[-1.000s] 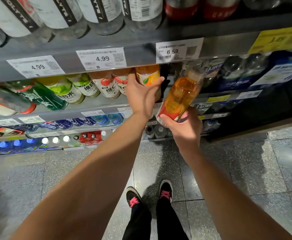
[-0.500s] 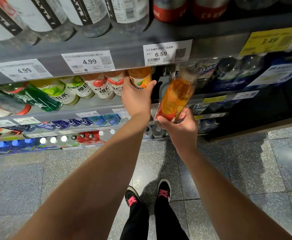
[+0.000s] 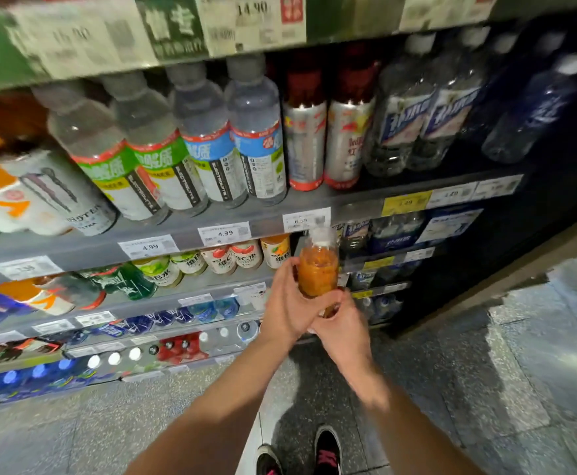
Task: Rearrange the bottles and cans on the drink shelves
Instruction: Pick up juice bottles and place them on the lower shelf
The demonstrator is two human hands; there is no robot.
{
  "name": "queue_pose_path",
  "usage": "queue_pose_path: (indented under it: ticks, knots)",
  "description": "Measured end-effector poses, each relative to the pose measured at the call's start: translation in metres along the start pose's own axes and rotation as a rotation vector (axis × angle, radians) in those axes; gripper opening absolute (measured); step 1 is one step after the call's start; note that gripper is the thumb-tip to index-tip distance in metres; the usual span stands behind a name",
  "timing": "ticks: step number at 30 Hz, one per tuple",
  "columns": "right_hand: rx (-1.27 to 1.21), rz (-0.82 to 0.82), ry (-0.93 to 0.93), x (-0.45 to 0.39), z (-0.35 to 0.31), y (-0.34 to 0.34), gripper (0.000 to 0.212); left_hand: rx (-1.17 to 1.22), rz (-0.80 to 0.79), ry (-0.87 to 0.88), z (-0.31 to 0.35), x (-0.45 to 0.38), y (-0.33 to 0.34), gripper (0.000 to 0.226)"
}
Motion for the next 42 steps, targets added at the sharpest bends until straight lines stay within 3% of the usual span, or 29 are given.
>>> queue_pose_path:
  ticks: [7,11,17,22,27,36,42]
  knots:
    - [0.021,0.073,-0.118,0.034,-0.083,-0.035,0.032,0.085,0.077,0.113,0.070,0.033,-0.063,0.058]
    - [-0.034,0.153,-0.259,0.047,-0.139,-0.067,0.025,0.139,0.171,0.227,0.119,0.046,-0.094,0.059]
    - [-0.236,0.272,-0.496,0.085,-0.213,-0.121,0.028,0.225,0.110,0.366,0.188,0.059,-0.132,0.053]
    - [-0.374,0.428,-0.498,0.063,-0.245,-0.170,0.025,0.359,0.085,0.422,0.233,0.061,-0.140,0.059]
    - [-0.324,0.470,-0.459,0.007,-0.285,-0.223,0.046,0.406,0.097,0.435,0.271,0.050,-0.132,0.064]
    - [-0.124,0.474,-0.506,-0.101,-0.339,-0.279,0.088,0.474,0.375,0.353,0.330,0.014,-0.119,0.062]
    - [-0.075,0.482,-0.594,-0.125,-0.336,-0.286,0.080,0.417,0.500,0.312,0.344,-0.002,-0.114,0.061]
Point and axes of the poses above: each hand's wrist, its own x-axis away from the middle knuckle, its own y-axis out of the palm, z = x × y, the point moved 3 cm from there along -x, towards the middle knuckle, and after that the axes turned 15 degrees about -x, right-handed, at the moved point
